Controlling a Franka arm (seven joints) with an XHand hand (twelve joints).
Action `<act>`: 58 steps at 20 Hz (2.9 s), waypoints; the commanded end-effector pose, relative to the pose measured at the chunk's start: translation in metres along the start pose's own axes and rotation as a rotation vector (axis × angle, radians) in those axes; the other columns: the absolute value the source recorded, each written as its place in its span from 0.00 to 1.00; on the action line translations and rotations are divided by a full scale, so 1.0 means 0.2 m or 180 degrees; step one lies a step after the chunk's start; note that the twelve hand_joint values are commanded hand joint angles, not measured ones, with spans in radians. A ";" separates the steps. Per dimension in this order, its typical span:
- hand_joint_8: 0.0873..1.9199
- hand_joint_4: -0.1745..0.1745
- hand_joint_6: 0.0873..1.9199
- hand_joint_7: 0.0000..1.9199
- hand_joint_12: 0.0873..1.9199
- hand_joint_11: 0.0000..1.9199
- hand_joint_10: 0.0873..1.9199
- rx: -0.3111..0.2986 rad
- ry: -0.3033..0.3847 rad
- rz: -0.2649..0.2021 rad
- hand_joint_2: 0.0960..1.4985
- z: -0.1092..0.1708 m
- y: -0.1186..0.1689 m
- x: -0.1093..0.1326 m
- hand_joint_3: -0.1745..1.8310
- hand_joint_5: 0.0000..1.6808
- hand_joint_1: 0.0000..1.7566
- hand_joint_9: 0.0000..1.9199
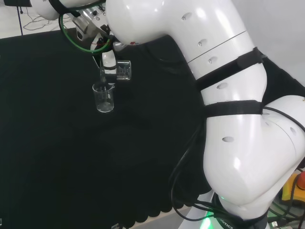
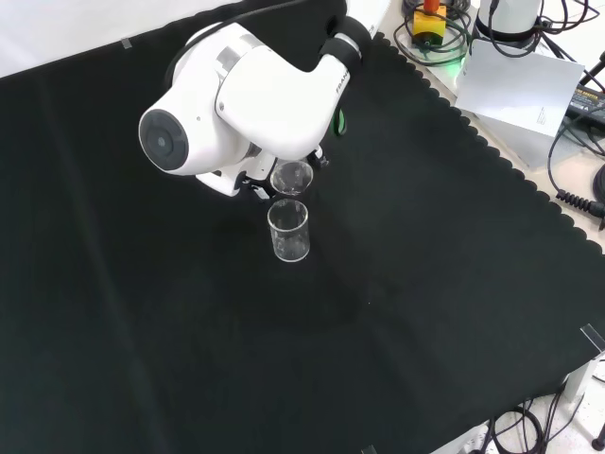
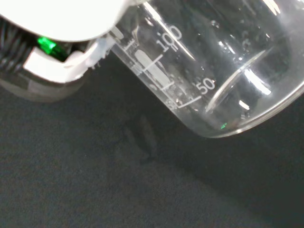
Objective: Pour the water from the handheld beaker into the one on the table.
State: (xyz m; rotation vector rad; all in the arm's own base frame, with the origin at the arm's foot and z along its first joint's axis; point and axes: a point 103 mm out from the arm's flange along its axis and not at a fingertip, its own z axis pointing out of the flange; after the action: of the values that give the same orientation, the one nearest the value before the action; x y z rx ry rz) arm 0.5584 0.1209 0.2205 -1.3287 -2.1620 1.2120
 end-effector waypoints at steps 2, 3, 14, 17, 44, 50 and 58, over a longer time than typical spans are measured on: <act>0.03 1.00 0.41 0.93 0.33 0.73 0.00 0.0018 -0.0014 0.0003 0.31 0.00 0.01 0.01 0.54 0.75 0.64 0.96; 0.03 1.00 0.41 0.93 0.33 0.73 0.00 0.0028 -0.0022 0.0012 0.31 -0.01 0.01 0.01 0.54 0.75 0.64 0.96; 0.04 1.00 0.41 0.93 0.33 0.73 0.00 0.0055 -0.0032 0.0015 0.31 -0.02 0.02 0.03 0.54 0.75 0.64 0.96; 0.04 1.00 0.41 0.93 0.33 0.73 0.00 0.0104 -0.0060 0.0033 0.31 -0.04 0.03 0.06 0.54 0.75 0.64 0.96; 0.04 1.00 0.41 0.93 0.33 0.73 0.00 0.0173 -0.0122 0.0057 0.32 -0.05 0.02 0.05 0.54 0.75 0.64 0.96; 0.04 1.00 0.42 0.93 0.32 0.73 0.00 0.0166 -0.0128 0.0054 0.32 -0.05 0.01 0.05 0.54 0.75 0.64 0.96; 0.04 1.00 0.42 0.93 0.32 0.73 0.00 0.0157 -0.0130 0.0048 0.32 -0.05 0.01 0.05 0.54 0.74 0.64 0.96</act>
State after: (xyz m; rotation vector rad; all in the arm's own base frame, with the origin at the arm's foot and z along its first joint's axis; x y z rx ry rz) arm 0.5600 0.1347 0.2230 -1.3135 -2.1370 1.3026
